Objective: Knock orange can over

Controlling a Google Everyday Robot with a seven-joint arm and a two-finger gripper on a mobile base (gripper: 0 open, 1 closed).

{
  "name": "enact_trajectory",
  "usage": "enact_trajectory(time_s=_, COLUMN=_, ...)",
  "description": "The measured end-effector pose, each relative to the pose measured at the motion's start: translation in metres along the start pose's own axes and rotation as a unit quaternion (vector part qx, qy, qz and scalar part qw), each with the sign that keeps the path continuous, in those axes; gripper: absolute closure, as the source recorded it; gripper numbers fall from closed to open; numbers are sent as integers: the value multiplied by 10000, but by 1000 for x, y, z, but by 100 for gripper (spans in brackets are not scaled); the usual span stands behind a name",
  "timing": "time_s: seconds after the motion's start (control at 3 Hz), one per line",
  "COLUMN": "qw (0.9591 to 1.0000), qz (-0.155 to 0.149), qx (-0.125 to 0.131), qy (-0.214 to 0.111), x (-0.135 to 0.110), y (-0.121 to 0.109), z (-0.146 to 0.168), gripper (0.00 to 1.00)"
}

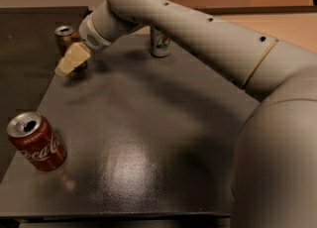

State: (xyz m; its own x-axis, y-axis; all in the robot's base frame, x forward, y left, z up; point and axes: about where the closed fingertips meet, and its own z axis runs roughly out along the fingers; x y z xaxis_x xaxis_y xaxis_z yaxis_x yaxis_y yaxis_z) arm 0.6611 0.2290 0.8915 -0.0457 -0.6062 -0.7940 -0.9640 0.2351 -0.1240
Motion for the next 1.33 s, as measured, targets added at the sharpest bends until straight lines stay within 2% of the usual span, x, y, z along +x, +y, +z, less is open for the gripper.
enact_trajectory(time_s=0.67, qw=9995, qz=254, qx=159, qy=-93, x=-9, y=-21, z=6, gripper=0)
enact_trajectory(time_s=1.0, qw=9992, qz=350, qx=114, qy=-158, x=-15, y=-24, z=11, gripper=17)
enact_trajectory(time_s=1.33, qw=9989, qz=412, qx=37, qy=-234, x=-19, y=-24, z=16, gripper=40)
